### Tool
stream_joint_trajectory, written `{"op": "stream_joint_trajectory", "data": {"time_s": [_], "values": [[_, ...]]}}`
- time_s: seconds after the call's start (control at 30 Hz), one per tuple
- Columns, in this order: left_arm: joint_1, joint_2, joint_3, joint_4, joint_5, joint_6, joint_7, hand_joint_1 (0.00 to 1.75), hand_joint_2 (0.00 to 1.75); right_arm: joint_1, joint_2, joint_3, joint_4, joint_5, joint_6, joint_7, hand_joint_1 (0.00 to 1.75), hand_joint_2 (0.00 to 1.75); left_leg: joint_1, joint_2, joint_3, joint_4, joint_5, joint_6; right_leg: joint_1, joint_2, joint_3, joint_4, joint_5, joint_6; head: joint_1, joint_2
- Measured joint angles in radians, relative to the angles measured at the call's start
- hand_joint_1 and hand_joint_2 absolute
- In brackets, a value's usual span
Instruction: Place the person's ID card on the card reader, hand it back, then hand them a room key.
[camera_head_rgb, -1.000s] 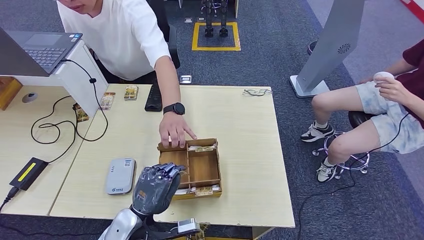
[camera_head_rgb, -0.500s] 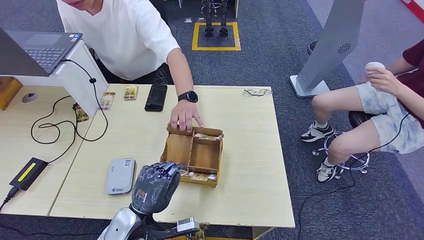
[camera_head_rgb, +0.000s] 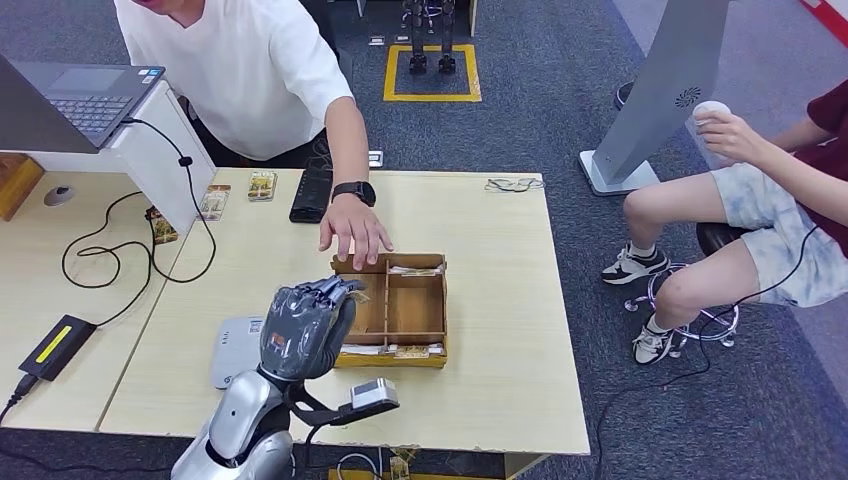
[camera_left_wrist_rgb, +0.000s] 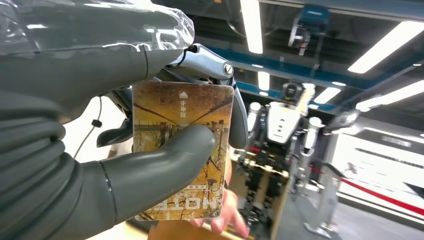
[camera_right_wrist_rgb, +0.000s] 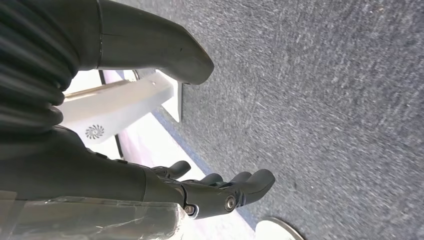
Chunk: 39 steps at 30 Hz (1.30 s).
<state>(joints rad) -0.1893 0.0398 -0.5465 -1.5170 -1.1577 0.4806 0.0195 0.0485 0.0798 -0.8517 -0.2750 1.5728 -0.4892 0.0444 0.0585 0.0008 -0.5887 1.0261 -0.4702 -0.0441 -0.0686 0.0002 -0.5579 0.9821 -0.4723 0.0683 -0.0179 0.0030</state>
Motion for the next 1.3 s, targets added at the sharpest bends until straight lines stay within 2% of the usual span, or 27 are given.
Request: {"op": "stream_joint_trajectory", "data": {"time_s": [0.2,0.7,0.93,1.3], "values": [[-0.128,-0.017,0.028,0.074,0.011,-0.04,0.032,1.75,1.75,-0.018,-0.011,0.035,0.025,0.0,-0.008,0.007,0.0,1.75,0.0,0.0,0.0,0.0,0.0,0.0,0.0,0.0,0.0,0.0,0.001,0.0,0.0,0.0],[-0.276,-0.053,0.071,0.247,0.054,-0.079,0.064,1.75,1.75,-0.034,-0.029,0.088,0.053,0.0,-0.008,0.013,0.0,1.75,0.0,0.0,0.0,0.0,0.001,0.0,0.0,0.0,0.0,0.0,0.001,0.0,0.0,0.0],[-0.318,-0.073,0.079,0.305,0.086,-0.088,0.067,1.75,1.75,-0.039,-0.032,0.108,0.058,0.0,-0.012,0.007,0.0,1.75,0.0,0.0,0.0,0.0,0.001,0.0,0.0,0.0,0.0,0.0,0.0,0.0,0.0,0.0],[-0.327,-0.103,0.081,0.328,0.12,-0.076,0.063,1.75,1.75,-0.042,-0.033,0.133,0.062,0.0,-0.021,0.009,0.0,1.75,0.0,0.0,-0.001,0.0,0.0,0.0,0.0,0.0,-0.001,0.0,0.0,0.0,0.0,0.0]]}}
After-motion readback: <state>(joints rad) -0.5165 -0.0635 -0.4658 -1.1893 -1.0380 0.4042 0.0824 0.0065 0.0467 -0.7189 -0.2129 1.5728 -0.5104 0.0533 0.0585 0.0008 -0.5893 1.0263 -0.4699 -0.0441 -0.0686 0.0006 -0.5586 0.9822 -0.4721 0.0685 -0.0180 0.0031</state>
